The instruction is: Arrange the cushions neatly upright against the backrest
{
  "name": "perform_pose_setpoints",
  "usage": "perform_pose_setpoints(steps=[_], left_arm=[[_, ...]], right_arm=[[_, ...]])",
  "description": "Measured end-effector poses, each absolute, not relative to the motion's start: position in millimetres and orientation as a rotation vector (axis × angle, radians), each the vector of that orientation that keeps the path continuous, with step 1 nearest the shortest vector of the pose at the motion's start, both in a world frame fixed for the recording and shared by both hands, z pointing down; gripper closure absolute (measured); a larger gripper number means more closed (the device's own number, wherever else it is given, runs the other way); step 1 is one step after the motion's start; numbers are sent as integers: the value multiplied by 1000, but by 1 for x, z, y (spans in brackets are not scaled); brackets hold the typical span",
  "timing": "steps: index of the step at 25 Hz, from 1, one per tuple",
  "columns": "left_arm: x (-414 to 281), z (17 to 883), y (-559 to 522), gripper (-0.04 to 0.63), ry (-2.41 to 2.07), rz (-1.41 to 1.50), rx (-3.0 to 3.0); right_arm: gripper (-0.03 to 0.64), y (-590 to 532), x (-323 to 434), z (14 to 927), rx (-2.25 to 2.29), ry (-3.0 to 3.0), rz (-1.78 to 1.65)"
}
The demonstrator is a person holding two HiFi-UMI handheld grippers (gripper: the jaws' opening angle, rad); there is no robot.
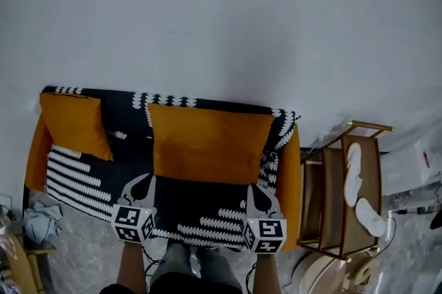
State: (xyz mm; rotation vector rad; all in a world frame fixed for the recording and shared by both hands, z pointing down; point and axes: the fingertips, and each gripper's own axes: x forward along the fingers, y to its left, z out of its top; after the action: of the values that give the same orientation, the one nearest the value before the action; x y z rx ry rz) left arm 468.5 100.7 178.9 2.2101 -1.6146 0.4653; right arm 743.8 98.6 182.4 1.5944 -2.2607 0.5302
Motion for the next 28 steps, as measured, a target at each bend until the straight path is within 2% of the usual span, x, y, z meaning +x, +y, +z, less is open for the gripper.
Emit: perform_pose_setpoints(steps=[13, 28], left_arm=[[483, 98, 132, 595, -1696, 355, 2291], [444, 30, 135, 595, -1725, 291, 2423]], right_arm=[[604, 117, 741, 115, 1520, -2387, 455], [606, 127, 714, 43, 1605, -2412, 296]])
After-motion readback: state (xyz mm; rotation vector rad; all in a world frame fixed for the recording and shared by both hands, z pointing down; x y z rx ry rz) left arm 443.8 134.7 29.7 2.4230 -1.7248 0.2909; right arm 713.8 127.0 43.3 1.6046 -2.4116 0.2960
